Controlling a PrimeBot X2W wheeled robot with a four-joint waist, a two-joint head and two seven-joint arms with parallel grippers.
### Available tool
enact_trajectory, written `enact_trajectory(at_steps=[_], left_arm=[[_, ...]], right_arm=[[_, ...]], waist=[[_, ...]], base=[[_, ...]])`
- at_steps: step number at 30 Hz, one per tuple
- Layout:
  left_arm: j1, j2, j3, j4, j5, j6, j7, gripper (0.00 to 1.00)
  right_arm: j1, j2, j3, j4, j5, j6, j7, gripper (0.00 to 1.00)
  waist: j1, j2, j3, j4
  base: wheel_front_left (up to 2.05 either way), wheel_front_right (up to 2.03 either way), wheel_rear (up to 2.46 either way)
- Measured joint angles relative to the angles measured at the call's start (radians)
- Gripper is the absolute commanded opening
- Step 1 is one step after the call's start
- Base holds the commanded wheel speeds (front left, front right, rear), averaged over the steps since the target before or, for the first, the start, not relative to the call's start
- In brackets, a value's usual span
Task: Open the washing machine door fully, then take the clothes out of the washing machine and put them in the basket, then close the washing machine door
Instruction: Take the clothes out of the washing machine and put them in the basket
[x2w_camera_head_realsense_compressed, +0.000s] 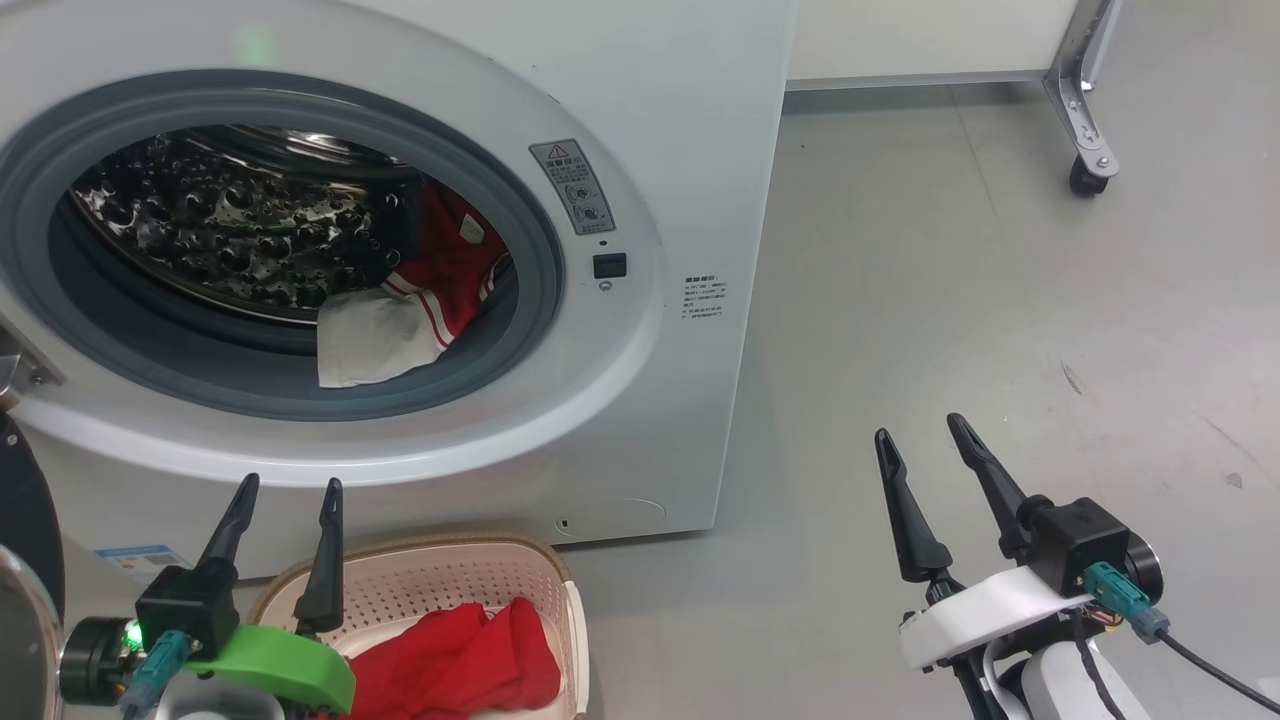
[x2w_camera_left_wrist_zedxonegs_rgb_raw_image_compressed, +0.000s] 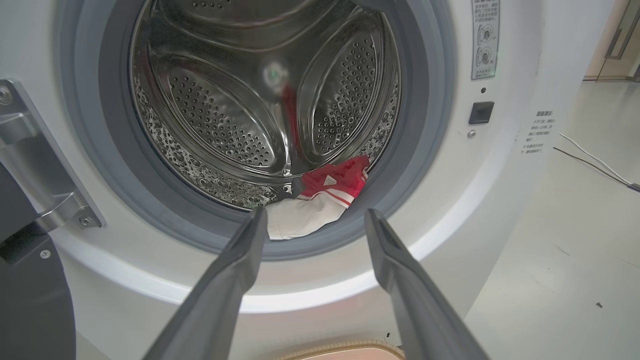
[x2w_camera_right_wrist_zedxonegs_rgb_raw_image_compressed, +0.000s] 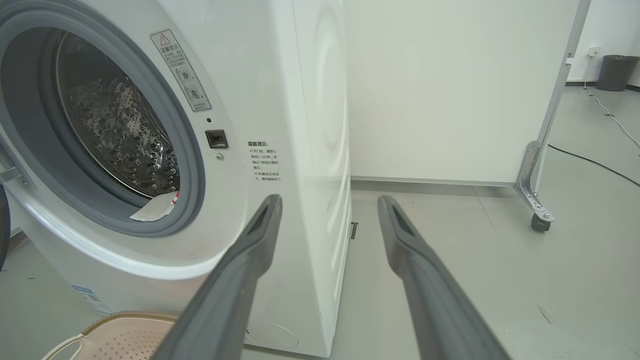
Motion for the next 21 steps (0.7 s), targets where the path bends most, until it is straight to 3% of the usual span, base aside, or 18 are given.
enact_trajectory(at_steps=[21], left_arm=[[0.000,0.004,0.007,-0.042,0.005,0.000,0.000,1.00]], right_arm=[[0.000,0.000,0.027,-0.014,-0.005,0.005,0.000,1.00]], waist=[[0.0000,0.0000,0.071,-0.019]], base=[[0.00,0.00,0.00]])
